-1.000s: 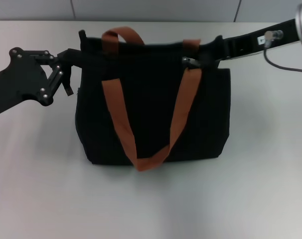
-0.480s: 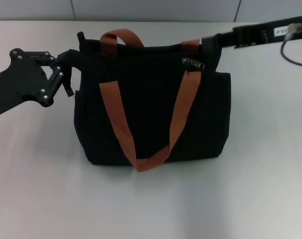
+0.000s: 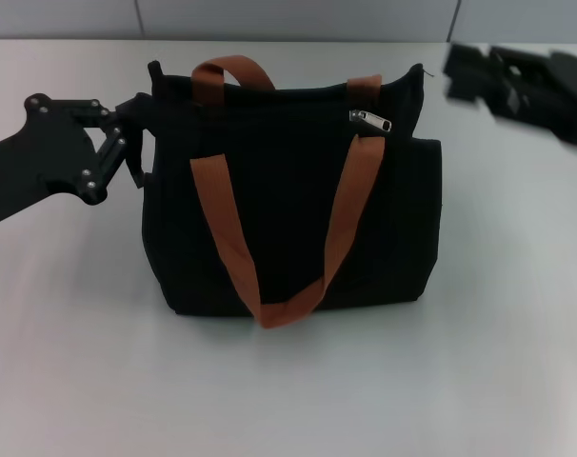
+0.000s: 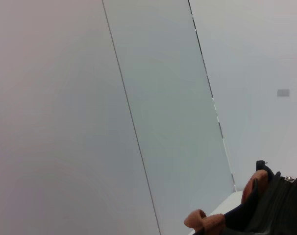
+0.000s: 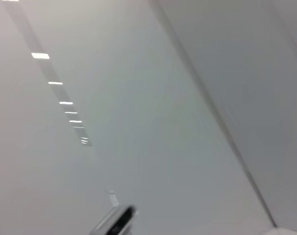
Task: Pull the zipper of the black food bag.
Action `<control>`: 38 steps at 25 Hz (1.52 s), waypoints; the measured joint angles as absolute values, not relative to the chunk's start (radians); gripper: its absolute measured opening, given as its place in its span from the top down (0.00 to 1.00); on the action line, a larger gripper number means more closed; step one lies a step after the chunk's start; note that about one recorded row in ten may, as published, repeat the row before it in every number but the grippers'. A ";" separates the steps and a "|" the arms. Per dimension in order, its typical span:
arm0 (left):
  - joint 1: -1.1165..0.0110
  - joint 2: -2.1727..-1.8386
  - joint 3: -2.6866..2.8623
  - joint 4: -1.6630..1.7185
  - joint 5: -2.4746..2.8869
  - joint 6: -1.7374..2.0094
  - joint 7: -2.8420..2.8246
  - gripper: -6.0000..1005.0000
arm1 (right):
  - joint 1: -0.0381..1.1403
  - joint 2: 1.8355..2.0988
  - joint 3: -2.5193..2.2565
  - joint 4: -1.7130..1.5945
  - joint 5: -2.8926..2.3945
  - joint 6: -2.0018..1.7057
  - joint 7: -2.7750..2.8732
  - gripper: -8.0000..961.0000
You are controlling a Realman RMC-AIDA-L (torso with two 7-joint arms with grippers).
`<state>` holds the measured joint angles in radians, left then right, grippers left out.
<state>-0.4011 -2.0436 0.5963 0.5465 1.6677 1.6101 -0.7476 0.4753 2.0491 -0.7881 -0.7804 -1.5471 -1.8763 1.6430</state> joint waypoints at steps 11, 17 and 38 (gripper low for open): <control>-0.403 -2.028 0.601 0.563 1.735 1.610 -0.938 0.82 | 0.438 2.055 -0.809 -0.543 -1.785 -1.896 1.150 0.33; -0.404 -2.018 0.602 0.621 1.826 1.619 -1.125 0.82 | 0.448 2.068 -0.809 -0.529 -1.845 -1.865 1.109 0.20; -0.381 -1.990 0.668 0.636 1.867 2.007 -1.211 0.19 | 0.472 2.079 -0.820 -0.388 -1.879 -1.755 0.909 0.19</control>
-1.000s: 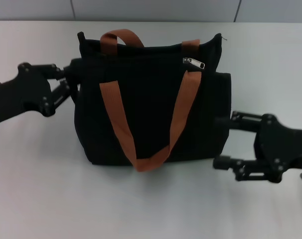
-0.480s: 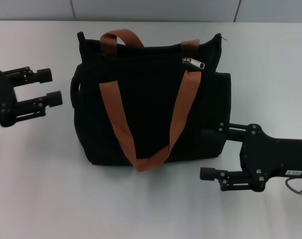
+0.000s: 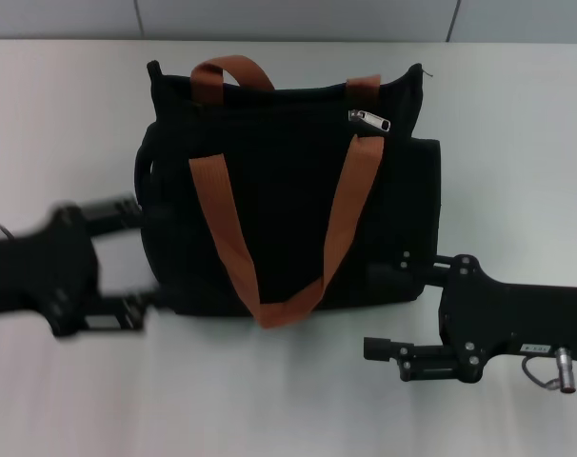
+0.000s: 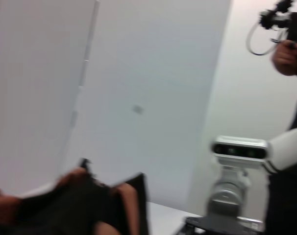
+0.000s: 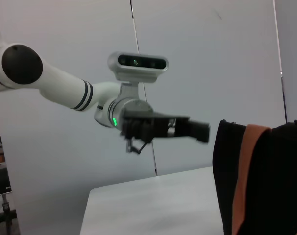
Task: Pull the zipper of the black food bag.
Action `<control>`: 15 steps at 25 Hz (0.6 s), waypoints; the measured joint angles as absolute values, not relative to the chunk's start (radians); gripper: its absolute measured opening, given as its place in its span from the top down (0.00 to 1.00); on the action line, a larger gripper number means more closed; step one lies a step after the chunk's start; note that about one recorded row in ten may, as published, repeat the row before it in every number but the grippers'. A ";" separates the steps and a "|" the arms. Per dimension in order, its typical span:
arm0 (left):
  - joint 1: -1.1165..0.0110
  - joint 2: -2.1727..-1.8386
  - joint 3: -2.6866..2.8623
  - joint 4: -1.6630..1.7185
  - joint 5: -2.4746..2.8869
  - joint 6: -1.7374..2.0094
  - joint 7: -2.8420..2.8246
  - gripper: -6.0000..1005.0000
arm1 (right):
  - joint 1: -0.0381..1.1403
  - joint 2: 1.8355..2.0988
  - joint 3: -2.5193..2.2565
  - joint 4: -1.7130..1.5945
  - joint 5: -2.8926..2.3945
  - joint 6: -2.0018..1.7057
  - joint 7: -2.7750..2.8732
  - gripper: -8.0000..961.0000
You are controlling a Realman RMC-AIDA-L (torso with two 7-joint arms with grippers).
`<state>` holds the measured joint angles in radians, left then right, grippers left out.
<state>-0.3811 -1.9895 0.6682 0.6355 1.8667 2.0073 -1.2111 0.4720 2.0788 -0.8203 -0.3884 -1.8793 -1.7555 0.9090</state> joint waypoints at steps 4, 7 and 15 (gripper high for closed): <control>-0.379 -1.991 0.749 0.530 1.875 1.997 -1.121 0.19 | 0.472 2.078 -0.821 -0.363 -1.884 -1.750 0.877 0.19; -0.371 -1.995 0.760 0.485 1.906 1.970 -1.071 0.19 | 0.468 2.078 -0.821 -0.352 -1.907 -1.735 0.873 0.19; -0.370 -2.012 0.763 0.459 1.948 1.902 -1.025 0.19 | 0.465 2.078 -0.821 -0.316 -1.919 -1.709 0.836 0.19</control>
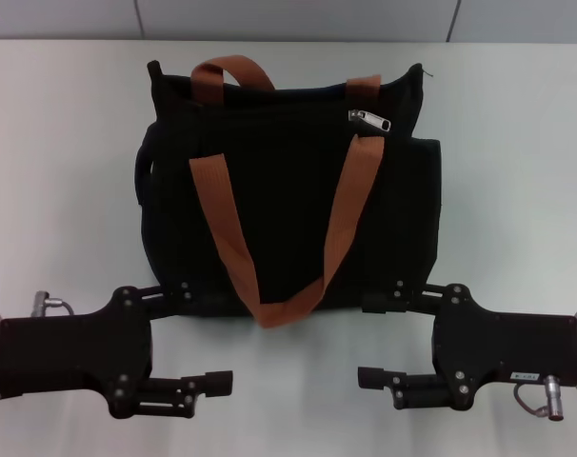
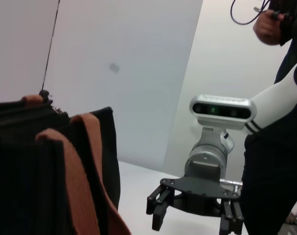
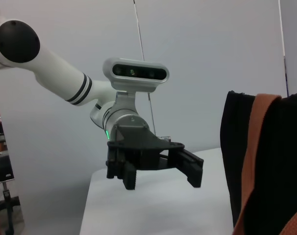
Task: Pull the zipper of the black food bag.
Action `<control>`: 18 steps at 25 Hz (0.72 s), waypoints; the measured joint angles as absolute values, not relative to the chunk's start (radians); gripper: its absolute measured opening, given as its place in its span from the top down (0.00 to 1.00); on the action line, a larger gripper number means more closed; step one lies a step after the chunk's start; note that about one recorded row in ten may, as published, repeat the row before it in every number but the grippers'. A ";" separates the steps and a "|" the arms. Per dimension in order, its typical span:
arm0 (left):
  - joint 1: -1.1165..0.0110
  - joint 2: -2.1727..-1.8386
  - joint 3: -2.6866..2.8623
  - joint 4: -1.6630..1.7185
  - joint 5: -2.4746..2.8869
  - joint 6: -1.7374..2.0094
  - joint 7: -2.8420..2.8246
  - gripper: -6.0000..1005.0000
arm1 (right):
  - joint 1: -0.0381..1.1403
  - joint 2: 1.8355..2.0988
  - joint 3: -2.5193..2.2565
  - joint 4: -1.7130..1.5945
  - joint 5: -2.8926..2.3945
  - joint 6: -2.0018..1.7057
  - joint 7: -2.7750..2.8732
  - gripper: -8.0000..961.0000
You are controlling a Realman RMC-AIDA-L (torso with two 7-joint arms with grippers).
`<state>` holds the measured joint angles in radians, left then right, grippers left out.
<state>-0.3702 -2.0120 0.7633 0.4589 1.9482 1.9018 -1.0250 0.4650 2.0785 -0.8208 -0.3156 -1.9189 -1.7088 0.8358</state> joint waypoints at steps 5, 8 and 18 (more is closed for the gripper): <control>-0.377 -2.020 0.767 0.458 1.970 1.869 -1.013 0.19 | 0.470 2.080 -0.821 -0.311 -1.920 -1.708 0.835 0.19; -0.379 -2.024 0.768 0.458 1.974 1.860 -1.011 0.19 | 0.474 2.082 -0.821 -0.305 -1.921 -1.708 0.826 0.19; -0.376 -2.029 0.769 0.457 1.976 1.856 -1.000 0.19 | 0.481 2.082 -0.821 -0.299 -1.921 -1.702 0.819 0.19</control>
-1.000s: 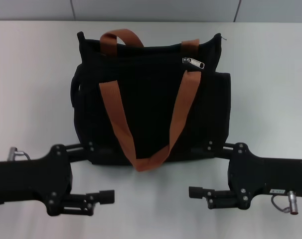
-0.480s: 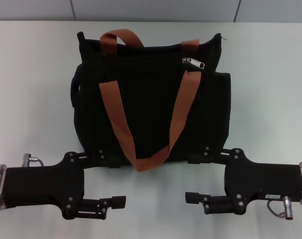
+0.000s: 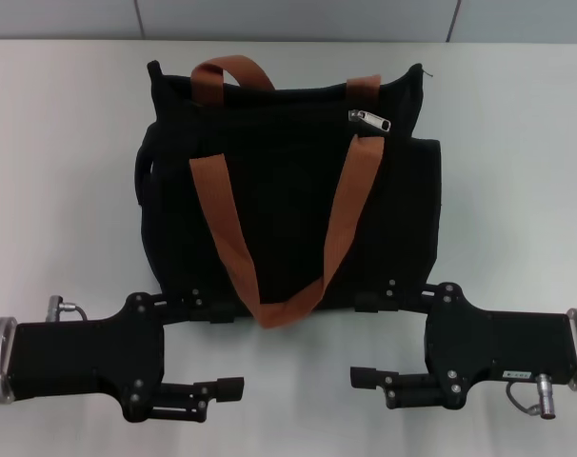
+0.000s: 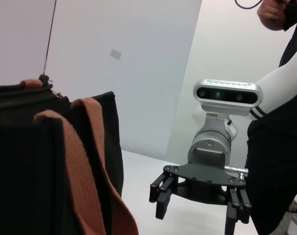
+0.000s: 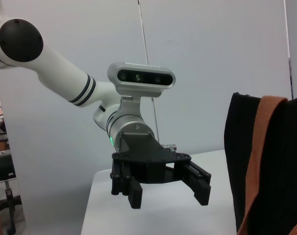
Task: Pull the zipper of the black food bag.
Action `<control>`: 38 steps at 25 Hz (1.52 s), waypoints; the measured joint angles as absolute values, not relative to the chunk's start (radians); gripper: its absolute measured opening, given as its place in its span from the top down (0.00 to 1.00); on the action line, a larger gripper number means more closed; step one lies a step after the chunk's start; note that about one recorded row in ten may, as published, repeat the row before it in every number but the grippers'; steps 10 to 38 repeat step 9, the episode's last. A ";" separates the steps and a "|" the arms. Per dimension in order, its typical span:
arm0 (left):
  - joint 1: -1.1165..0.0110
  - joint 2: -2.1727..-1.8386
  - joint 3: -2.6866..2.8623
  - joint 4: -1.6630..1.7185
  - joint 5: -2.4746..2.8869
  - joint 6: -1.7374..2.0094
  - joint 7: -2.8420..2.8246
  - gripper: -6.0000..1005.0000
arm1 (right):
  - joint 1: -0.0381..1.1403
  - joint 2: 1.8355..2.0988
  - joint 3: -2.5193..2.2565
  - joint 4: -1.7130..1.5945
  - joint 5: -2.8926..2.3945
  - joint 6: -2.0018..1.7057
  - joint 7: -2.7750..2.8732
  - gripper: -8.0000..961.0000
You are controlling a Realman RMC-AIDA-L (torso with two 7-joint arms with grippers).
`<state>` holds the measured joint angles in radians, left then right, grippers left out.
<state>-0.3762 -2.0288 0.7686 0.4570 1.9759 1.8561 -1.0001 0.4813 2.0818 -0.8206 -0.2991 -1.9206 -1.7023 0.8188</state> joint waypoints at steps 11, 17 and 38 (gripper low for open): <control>-0.369 -2.030 0.769 0.457 1.976 1.854 -0.999 0.19 | 0.485 2.082 -0.821 -0.296 -1.921 -1.706 0.819 0.19; -0.369 -2.030 0.769 0.457 1.976 1.854 -0.999 0.19 | 0.485 2.082 -0.821 -0.296 -1.921 -1.706 0.819 0.19; -0.369 -2.030 0.769 0.457 1.976 1.854 -0.999 0.19 | 0.485 2.082 -0.821 -0.296 -1.921 -1.706 0.819 0.19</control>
